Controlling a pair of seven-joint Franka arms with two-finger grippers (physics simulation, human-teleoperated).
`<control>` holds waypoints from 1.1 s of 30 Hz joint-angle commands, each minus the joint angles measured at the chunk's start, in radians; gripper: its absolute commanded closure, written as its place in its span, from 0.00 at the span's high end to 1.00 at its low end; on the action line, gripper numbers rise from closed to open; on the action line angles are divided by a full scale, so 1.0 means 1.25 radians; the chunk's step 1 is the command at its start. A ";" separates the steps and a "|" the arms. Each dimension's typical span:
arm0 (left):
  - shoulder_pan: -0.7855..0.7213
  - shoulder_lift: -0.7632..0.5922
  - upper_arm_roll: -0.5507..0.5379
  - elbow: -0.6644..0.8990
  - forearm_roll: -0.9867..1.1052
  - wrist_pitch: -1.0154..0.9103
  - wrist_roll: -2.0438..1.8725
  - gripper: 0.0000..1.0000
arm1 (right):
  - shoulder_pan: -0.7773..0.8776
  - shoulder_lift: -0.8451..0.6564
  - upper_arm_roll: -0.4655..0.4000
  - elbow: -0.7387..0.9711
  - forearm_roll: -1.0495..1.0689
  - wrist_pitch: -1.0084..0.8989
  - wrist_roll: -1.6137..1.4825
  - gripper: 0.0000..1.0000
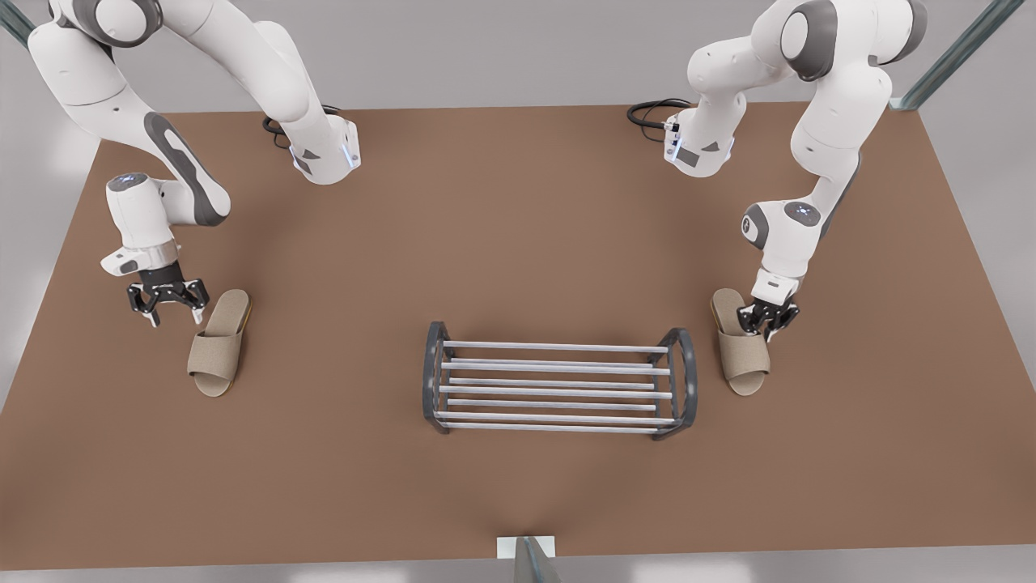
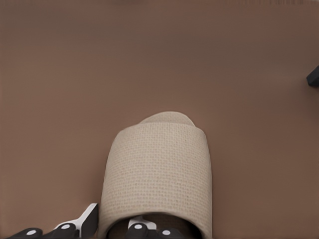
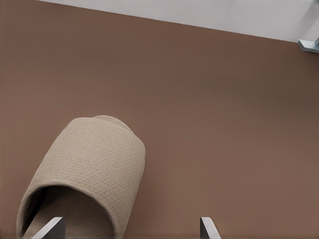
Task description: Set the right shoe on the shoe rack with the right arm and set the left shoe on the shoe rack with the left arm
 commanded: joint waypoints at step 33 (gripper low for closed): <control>-0.324 -0.128 -0.069 0.724 0.312 -0.936 -0.594 0.21 | -0.001 0.127 -0.011 0.052 -0.029 -0.001 -0.021 1.00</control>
